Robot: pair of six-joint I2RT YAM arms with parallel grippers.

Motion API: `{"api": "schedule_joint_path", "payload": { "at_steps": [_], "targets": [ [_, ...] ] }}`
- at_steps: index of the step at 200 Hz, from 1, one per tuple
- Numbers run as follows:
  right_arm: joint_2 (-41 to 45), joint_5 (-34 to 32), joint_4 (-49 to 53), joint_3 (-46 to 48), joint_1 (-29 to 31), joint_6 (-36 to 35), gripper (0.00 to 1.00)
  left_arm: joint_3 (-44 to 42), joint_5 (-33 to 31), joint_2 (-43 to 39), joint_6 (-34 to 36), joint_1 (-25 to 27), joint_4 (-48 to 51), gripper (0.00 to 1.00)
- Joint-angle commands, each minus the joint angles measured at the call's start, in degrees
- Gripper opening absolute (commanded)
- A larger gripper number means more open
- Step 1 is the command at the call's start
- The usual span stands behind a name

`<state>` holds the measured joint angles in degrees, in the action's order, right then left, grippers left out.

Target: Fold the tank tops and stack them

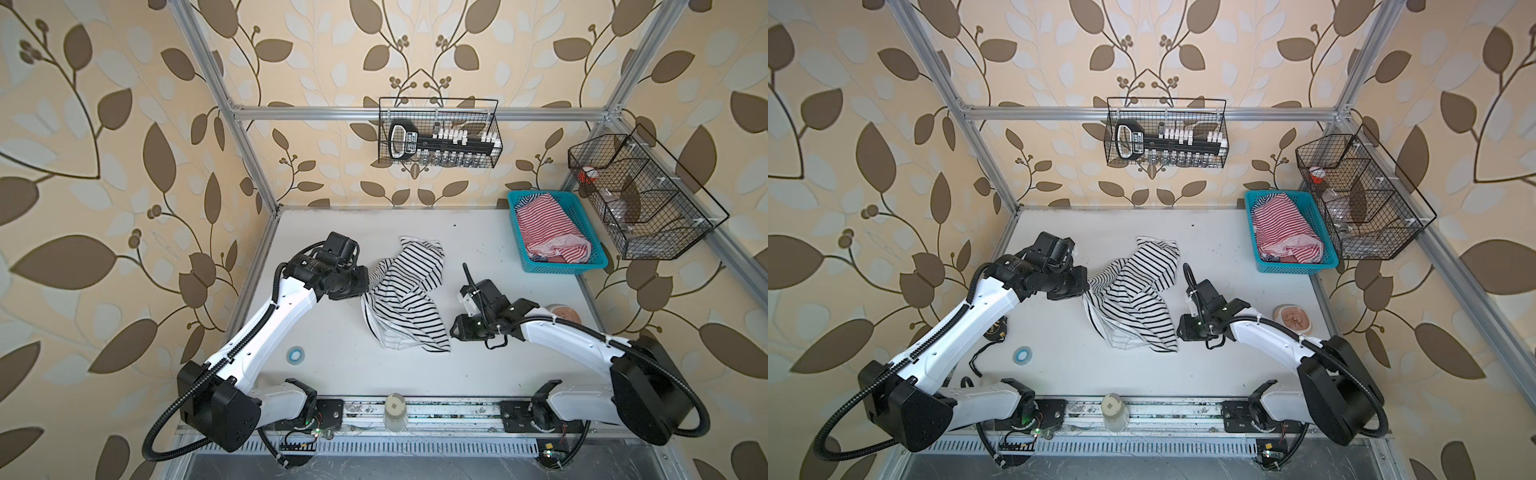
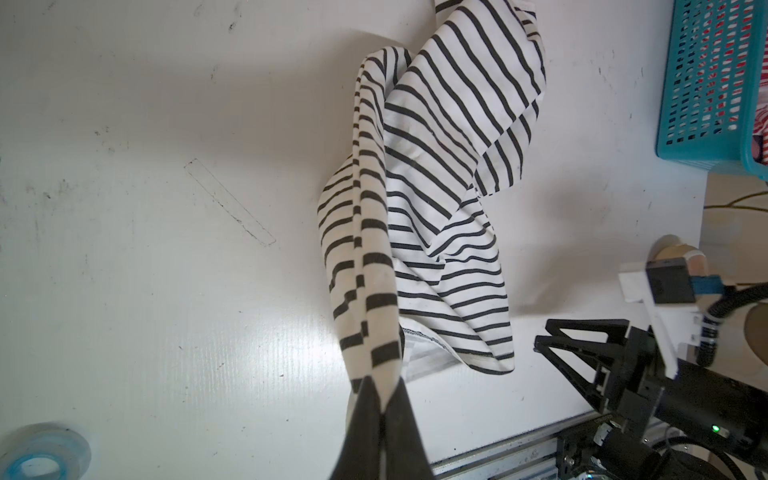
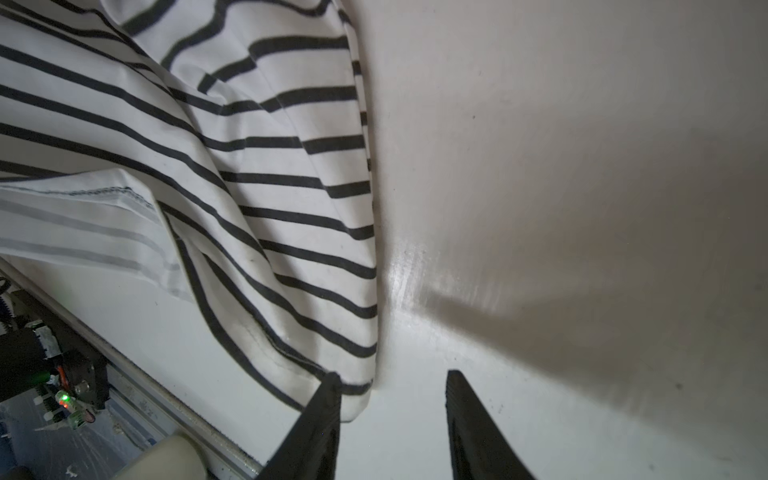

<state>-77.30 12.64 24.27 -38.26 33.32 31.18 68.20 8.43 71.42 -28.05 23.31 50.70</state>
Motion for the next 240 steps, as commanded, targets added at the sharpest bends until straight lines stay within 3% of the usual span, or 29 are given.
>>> {"api": "schedule_joint_path", "payload": {
  "at_steps": [1,77,84,95,118,142,168,204,240],
  "targets": [
    [-3.2,0.3,-2.9,-1.0,1.9,3.0,0.42,0.7,-0.7,-1.3,0.2,0.4,-0.2,0.0],
    [-9.0,2.6,-4.9,-1.2,6.7,5.5,0.41,0.2,-2.0,-2.1,0.8,0.4,0.0,0.0],
    [-9.5,2.9,-5.0,-1.3,6.9,5.6,0.32,0.2,-2.0,-2.0,0.8,0.4,-0.1,0.0],
    [-10.1,3.3,-4.8,-1.5,6.9,5.3,0.0,0.3,-2.2,-1.9,0.8,0.4,-0.2,0.0],
    [-8.7,0.1,-0.2,-5.0,5.5,2.3,0.0,3.4,-5.9,-1.8,0.7,0.2,0.0,0.0],
    [-2.6,-4.3,8.2,-16.7,-1.0,-4.3,0.0,13.1,-9.7,-0.5,2.8,-0.8,-0.2,0.0],
    [1.7,-3.6,12.2,-33.5,-8.9,-10.7,0.0,28.2,-11.7,3.1,5.4,-1.2,-0.8,0.0],
    [-1.9,1.5,17.7,-58.5,-15.3,-15.4,0.0,45.8,-9.9,7.0,6.7,-1.2,-2.6,0.0],
    [-3.6,5.8,19.2,-70.7,-19.1,-15.9,0.0,53.5,-7.3,5.8,8.0,-1.2,-4.6,0.0]
  ]
}}
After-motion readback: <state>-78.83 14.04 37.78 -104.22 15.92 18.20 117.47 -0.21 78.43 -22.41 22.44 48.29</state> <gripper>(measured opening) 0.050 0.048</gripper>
